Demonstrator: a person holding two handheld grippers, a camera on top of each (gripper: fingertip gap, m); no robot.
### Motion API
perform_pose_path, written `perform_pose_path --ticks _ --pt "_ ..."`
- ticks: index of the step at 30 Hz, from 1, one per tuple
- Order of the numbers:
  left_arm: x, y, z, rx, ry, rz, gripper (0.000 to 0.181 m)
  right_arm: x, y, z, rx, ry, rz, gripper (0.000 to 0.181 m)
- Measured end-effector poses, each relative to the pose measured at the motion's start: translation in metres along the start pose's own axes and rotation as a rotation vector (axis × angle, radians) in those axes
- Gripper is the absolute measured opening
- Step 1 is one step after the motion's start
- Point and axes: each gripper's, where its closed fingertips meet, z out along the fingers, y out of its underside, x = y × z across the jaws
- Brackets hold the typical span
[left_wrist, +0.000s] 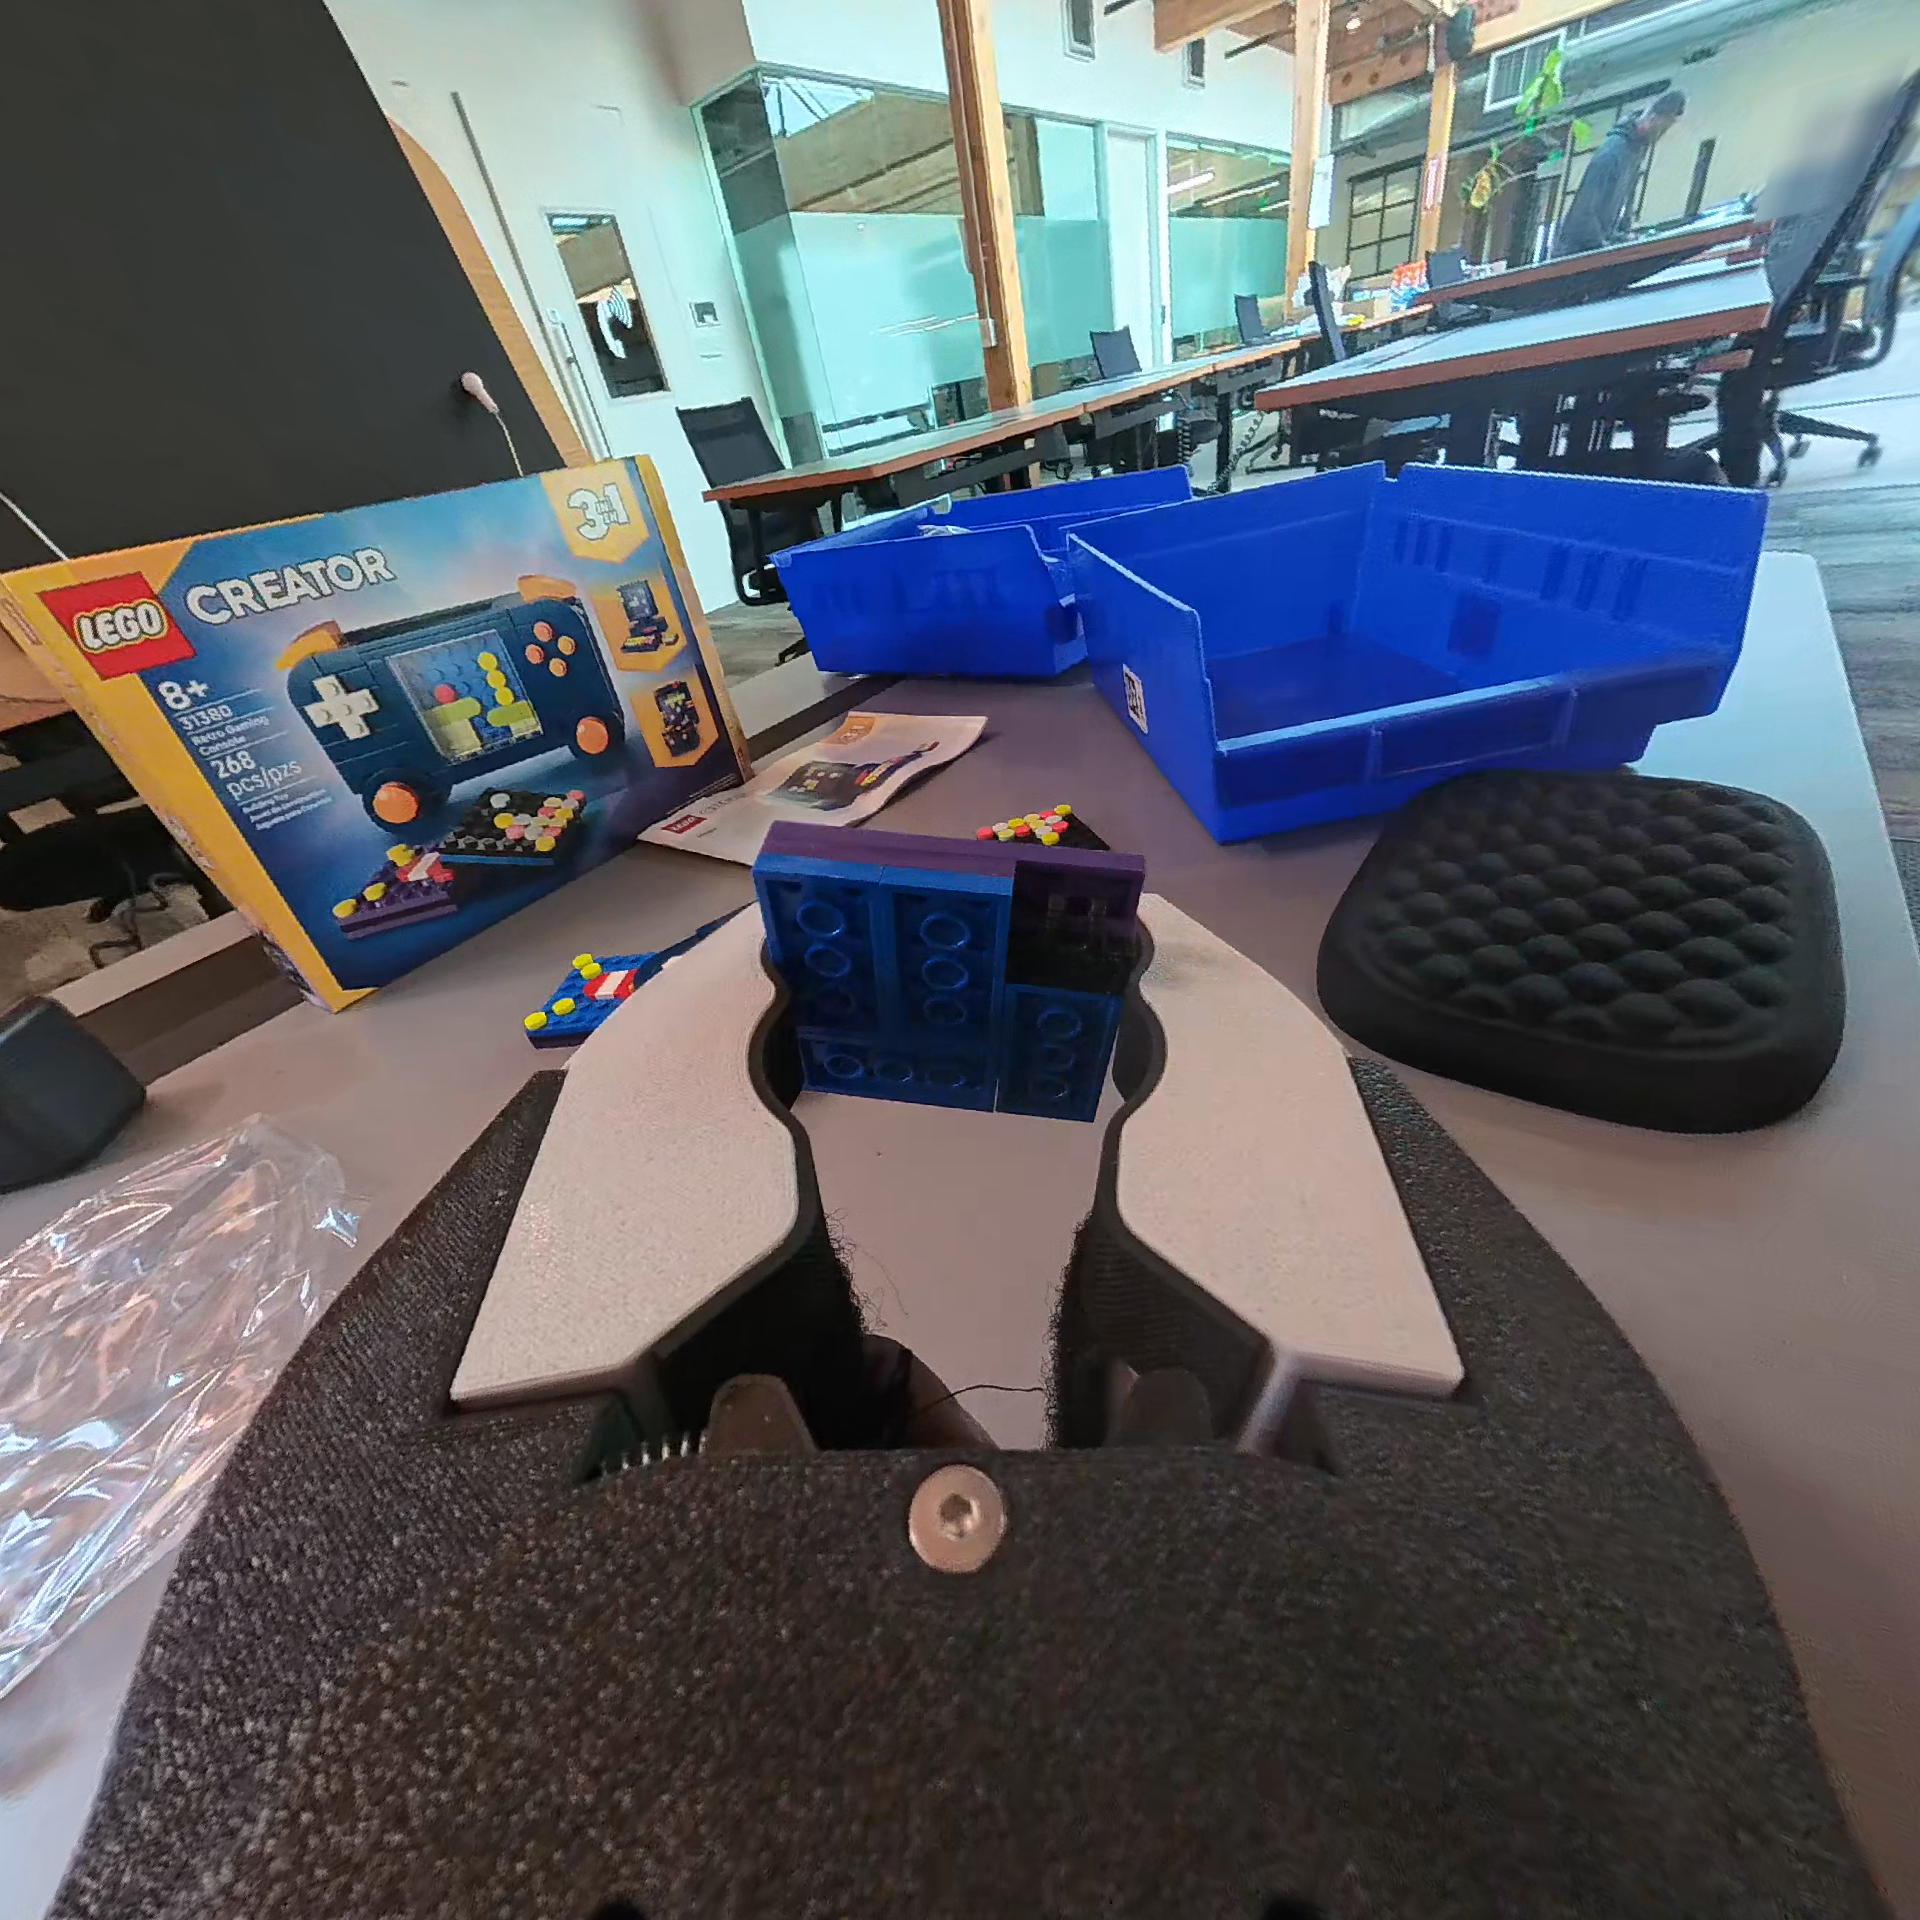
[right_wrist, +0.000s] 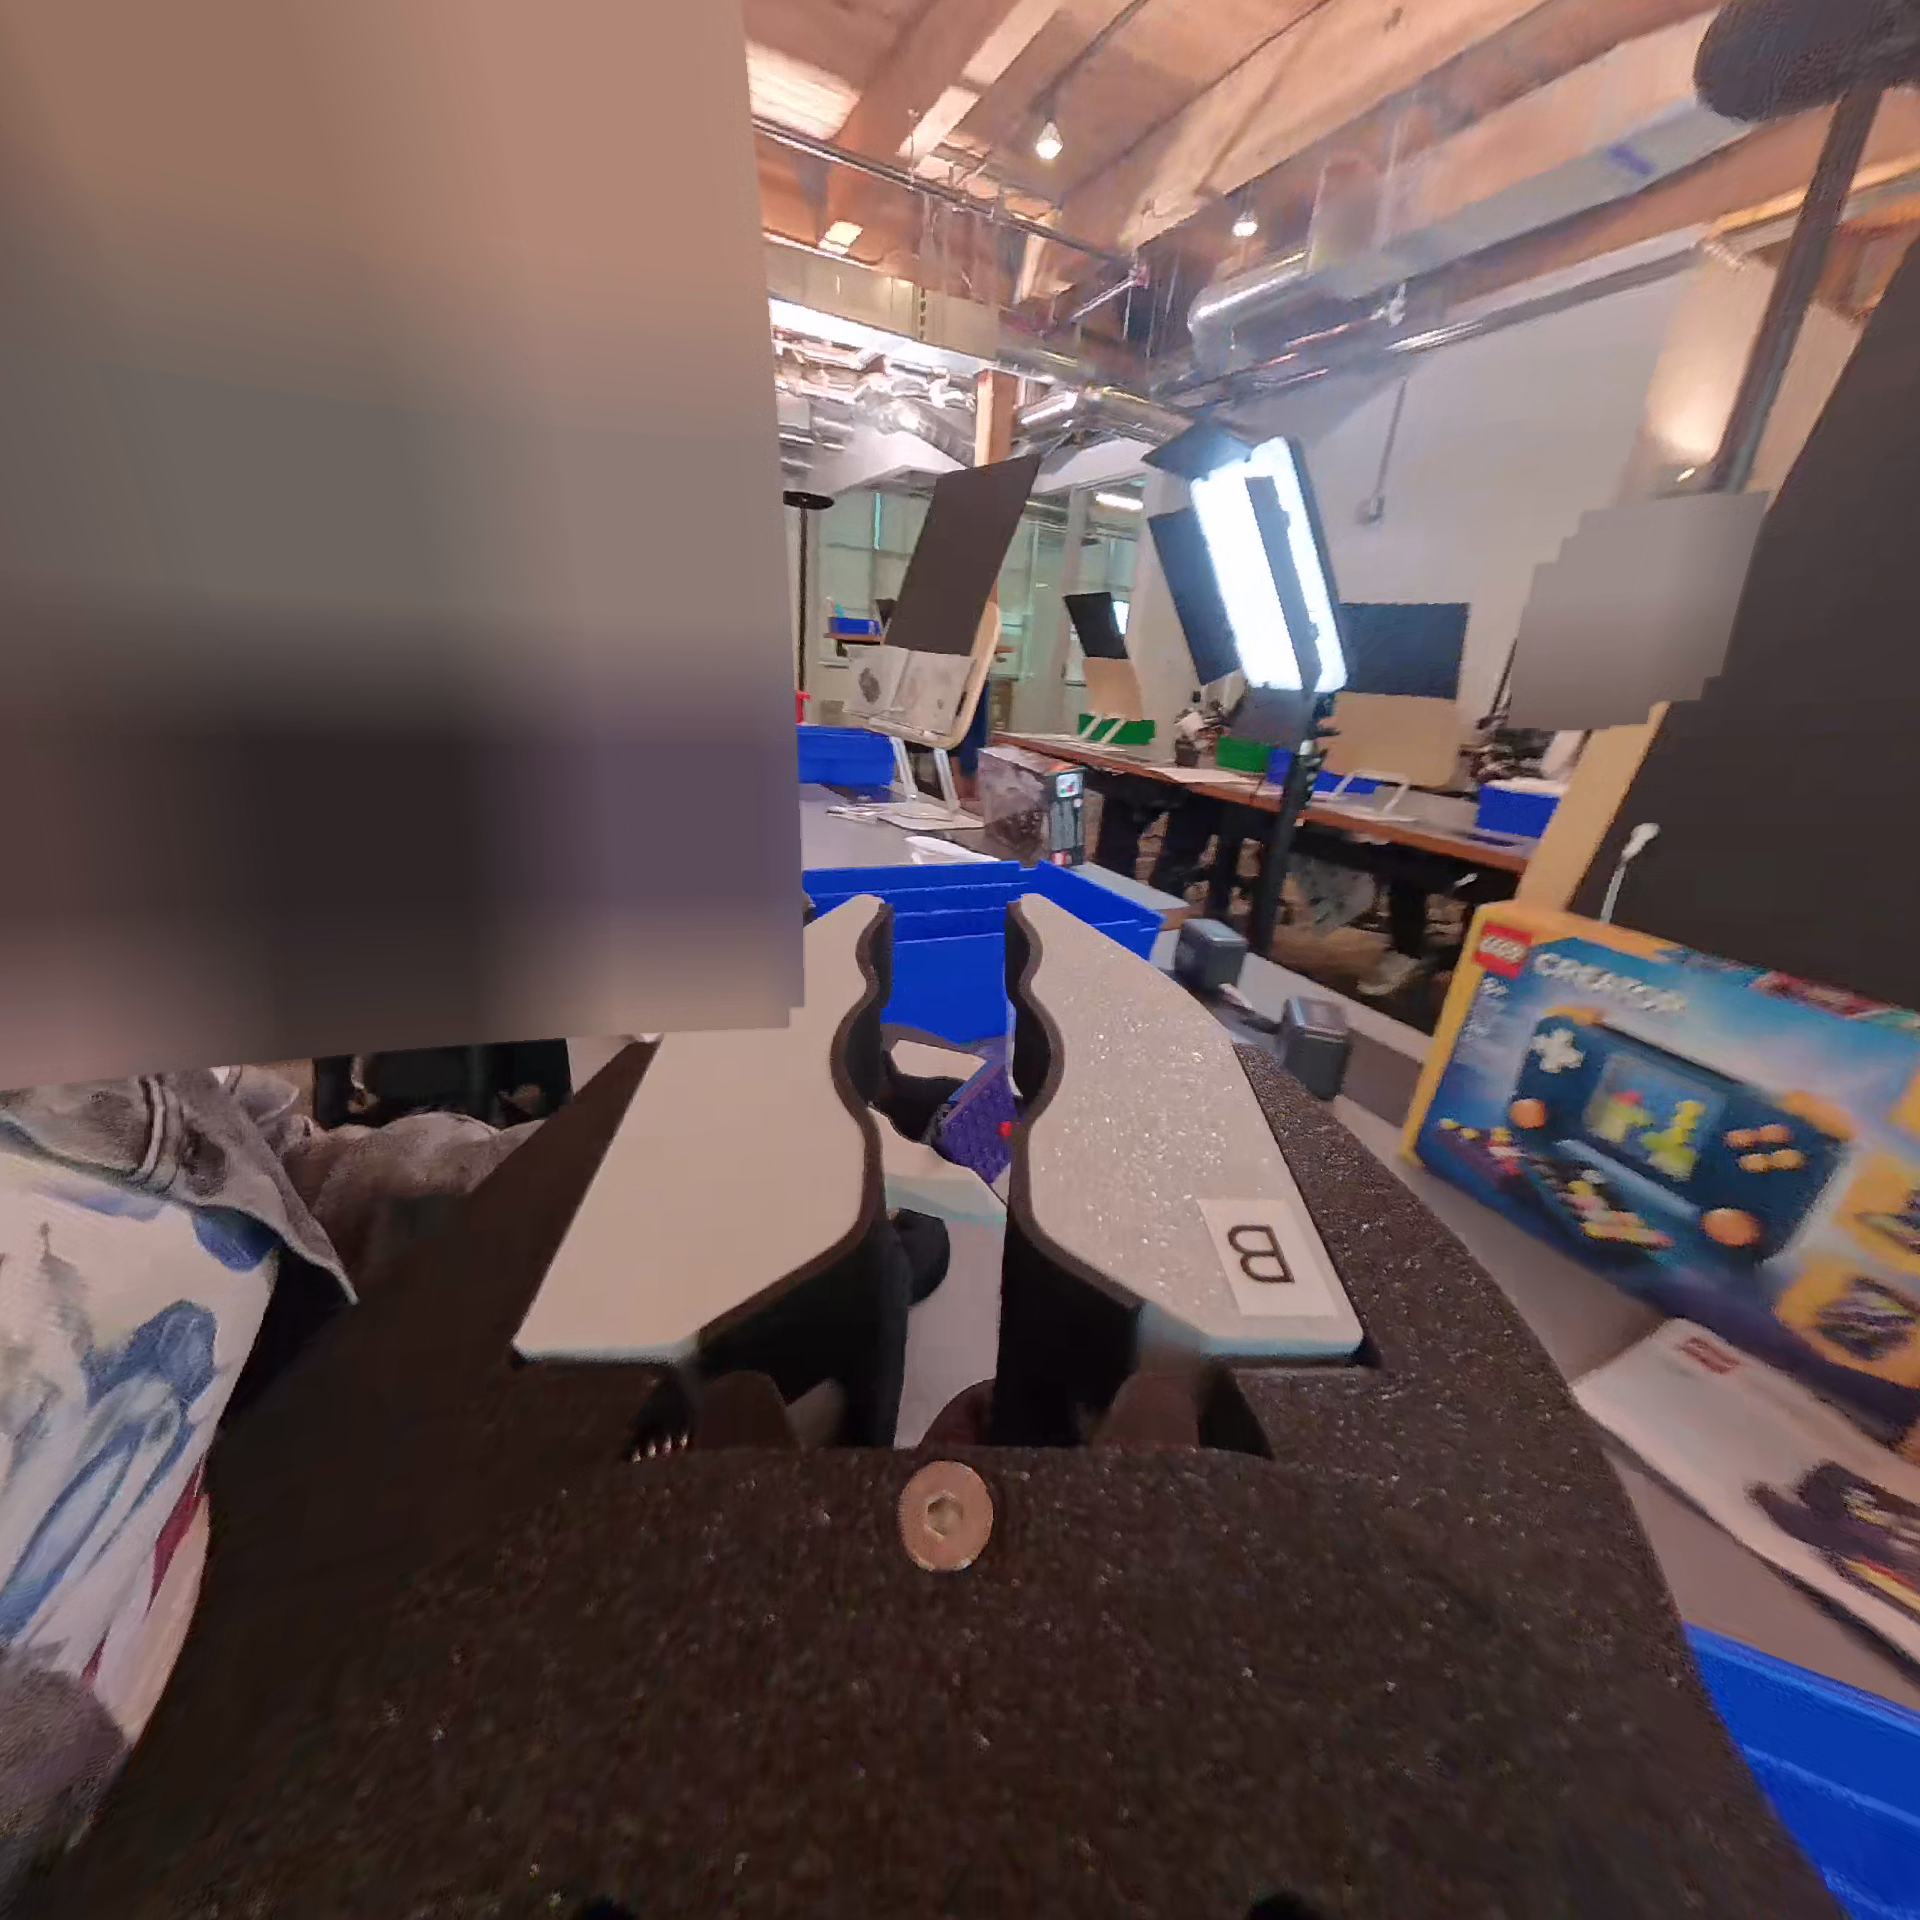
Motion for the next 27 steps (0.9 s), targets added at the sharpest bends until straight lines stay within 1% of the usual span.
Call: perform_pose_path --ticks 4,6,12,18,20,21,23,25,27 --pt "0.002 0.0 0.0 0.006 -0.001 0.017 0.058 -0.014 -0.028 -0.028 -0.023 0.061 -0.128 0.02" --pt "0.002 0.0 0.0 0.004 -0.002 0.026 0.058 -0.018 -0.037 -0.038 -0.034 0.086 -0.154 0.021" --pt "0.009 0.002 0.0 -0.004 0.008 0.081 0.058 -0.045 -0.037 -0.069 -0.085 0.128 -0.183 0.022" --pt "0.018 0.004 0.0 -0.008 0.011 0.174 0.058 -0.079 -0.042 -0.094 -0.1 0.124 -0.182 0.025" --pt "0.02 0.006 0.001 -0.023 0.016 0.18 0.058 -0.086 -0.044 -0.103 -0.114 0.136 -0.184 0.021" --pt "0.02 0.007 0.002 -0.028 0.018 0.185 0.058 -0.096 -0.037 -0.105 -0.151 0.09 -0.175 0.016" --pt "0.022 0.008 0.002 -0.034 0.023 0.198 0.058 -0.121 -0.008 -0.105 -0.276 -0.057 -0.121 0.017" --pt "0.023 0.009 0.003 -0.042 0.023 0.211 0.058 -0.146 0.037 -0.106 -0.444 -0.216 -0.06 0.022" --pt "0.025 0.011 0.004 -0.053 0.028 0.224 0.058 -0.163 0.089 -0.102 -0.595 -0.294 -0.001 0.027"
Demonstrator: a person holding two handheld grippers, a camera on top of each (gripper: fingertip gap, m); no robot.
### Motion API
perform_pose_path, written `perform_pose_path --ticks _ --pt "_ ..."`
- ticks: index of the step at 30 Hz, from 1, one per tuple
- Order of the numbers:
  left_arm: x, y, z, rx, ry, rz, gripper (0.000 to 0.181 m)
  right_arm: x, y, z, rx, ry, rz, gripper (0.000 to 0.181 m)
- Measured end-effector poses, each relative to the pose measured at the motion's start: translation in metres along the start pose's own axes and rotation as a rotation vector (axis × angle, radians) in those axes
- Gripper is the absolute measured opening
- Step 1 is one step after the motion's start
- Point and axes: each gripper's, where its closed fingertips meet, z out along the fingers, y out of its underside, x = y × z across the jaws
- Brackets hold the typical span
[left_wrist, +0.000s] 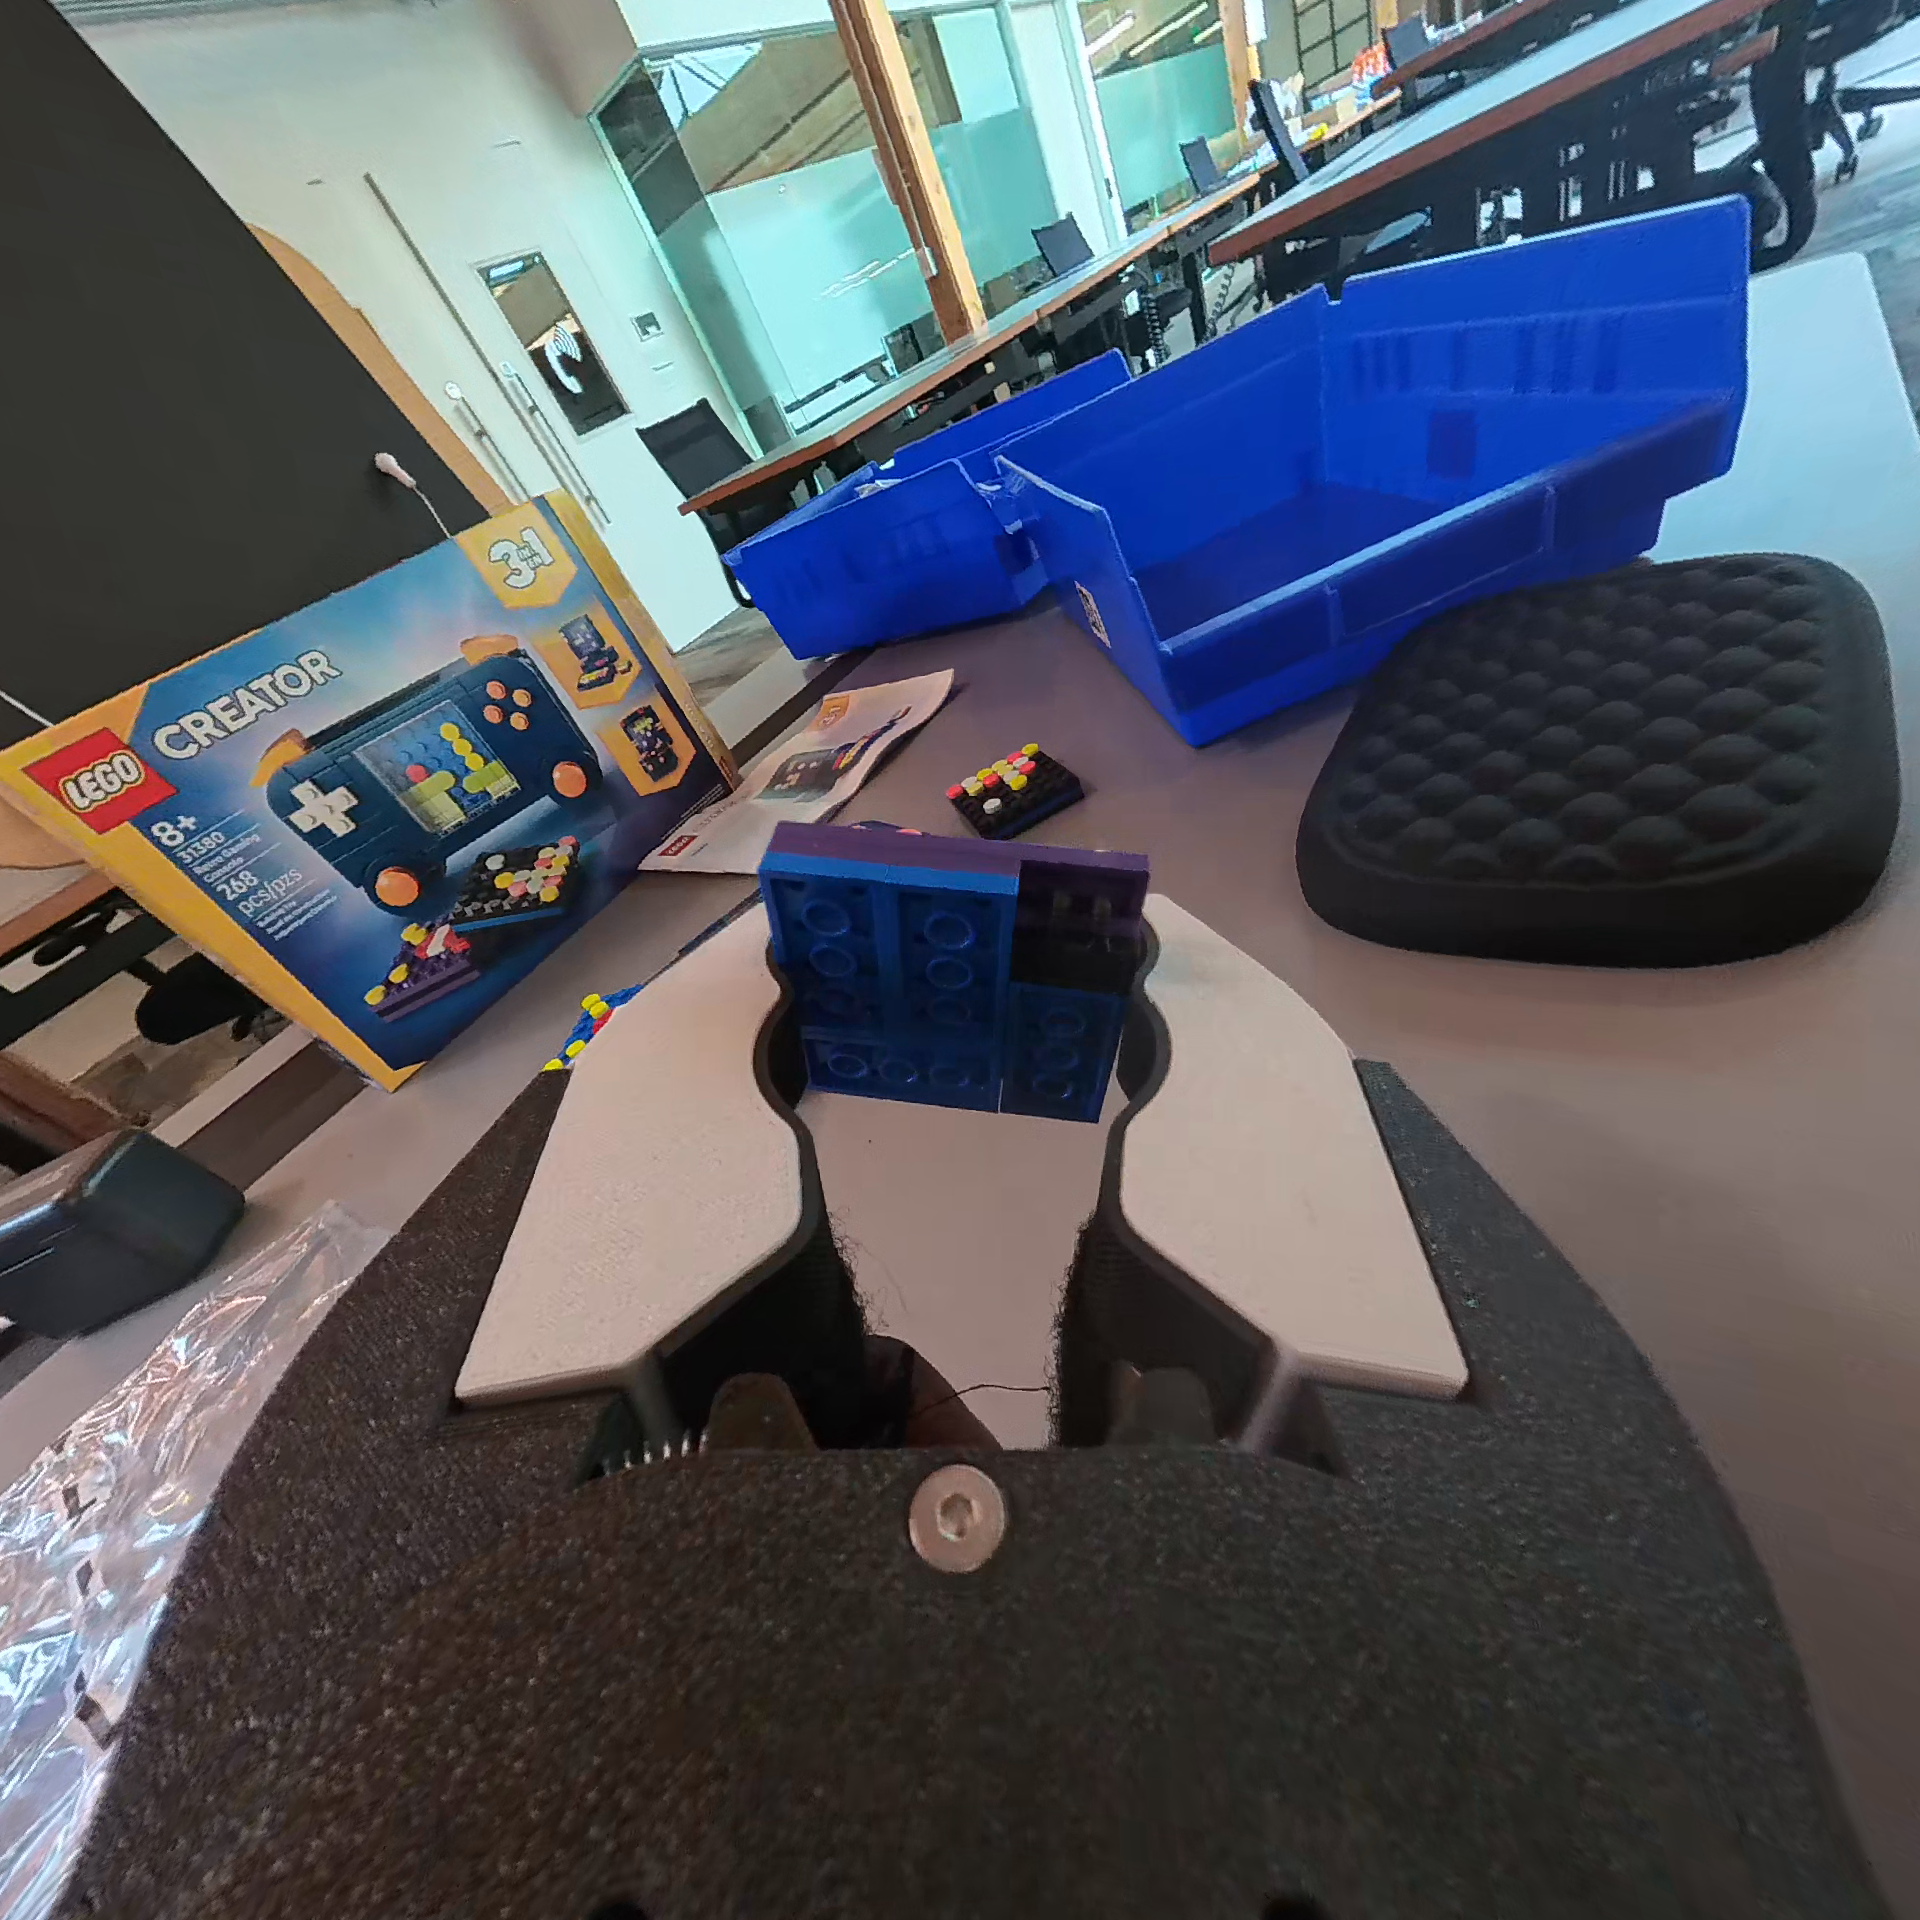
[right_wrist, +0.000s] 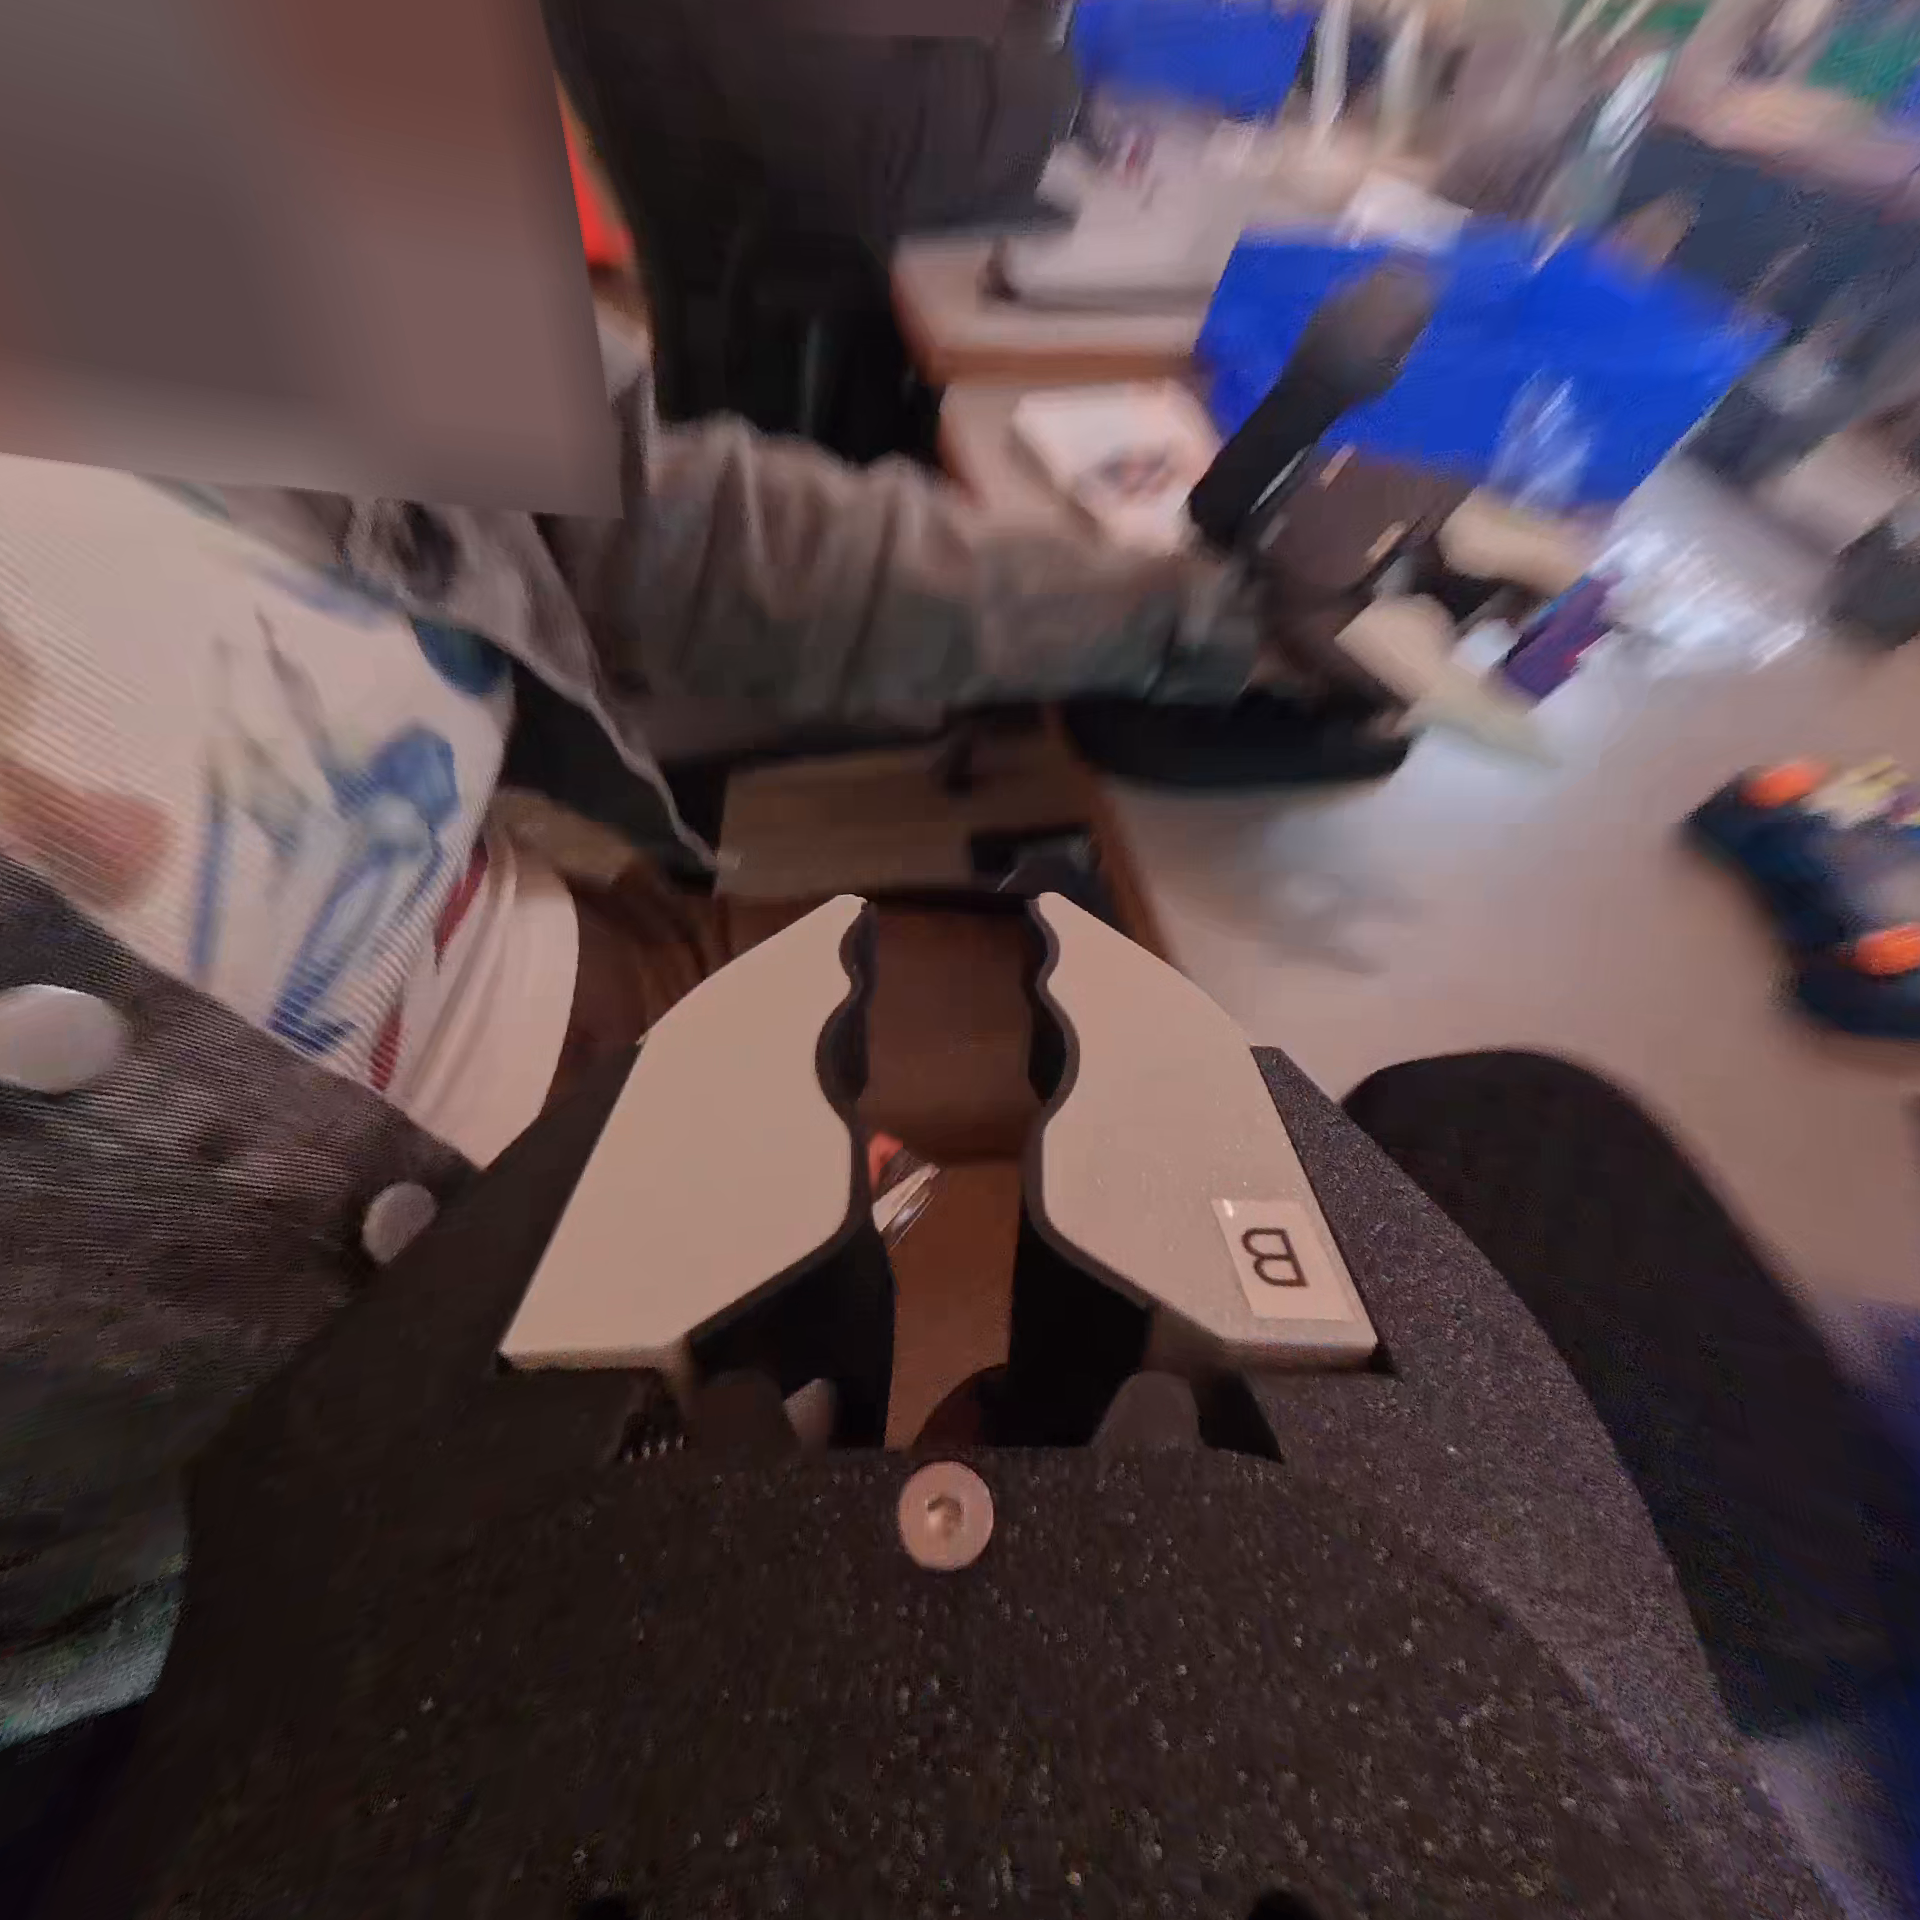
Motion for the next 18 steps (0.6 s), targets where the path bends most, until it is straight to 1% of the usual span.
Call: perform_pose_path --ticks 2,4,6,8,9,11,13,16,18 --pt "0.001 0.001 0.0 -0.004 0.003 0.004 0.058 -0.005 0.043 0.04 -0.119 -0.037 0.051 0.027" --pt "0.0 0.0 0.0 0.004 0.001 0.0 0.058 0.005 0.092 0.078 -0.244 0.026 0.079 0.029" --pt "-0.002 -0.002 -0.002 0.018 -0.006 -0.008 0.058 0.02 0.141 0.106 -0.391 0.099 0.07 0.028" --pt "-0.003 -0.003 -0.002 0.026 -0.006 -0.019 0.058 0.028 0.179 0.129 -0.52 0.111 0.064 0.026" --pt "-0.003 -0.003 -0.003 0.03 -0.004 -0.024 0.058 0.031 0.193 0.138 -0.575 0.106 0.059 0.026" --pt "-0.004 -0.004 -0.004 0.043 -0.003 -0.037 0.058 0.036 0.216 0.15 -0.673 0.081 0.029 0.026" --pt "-0.007 -0.006 -0.006 0.065 -0.005 -0.064 0.058 0.044 0.232 0.156 -0.767 0.074 -0.024 0.024" --pt "-0.014 -0.01 -0.01 0.106 -0.015 -0.122 0.058 0.051 0.241 0.159 -0.882 0.065 -0.097 0.018" --pt "-0.016 -0.012 -0.012 0.122 -0.018 -0.136 0.058 0.051 0.251 0.157 -0.989 0.036 -0.123 0.019"
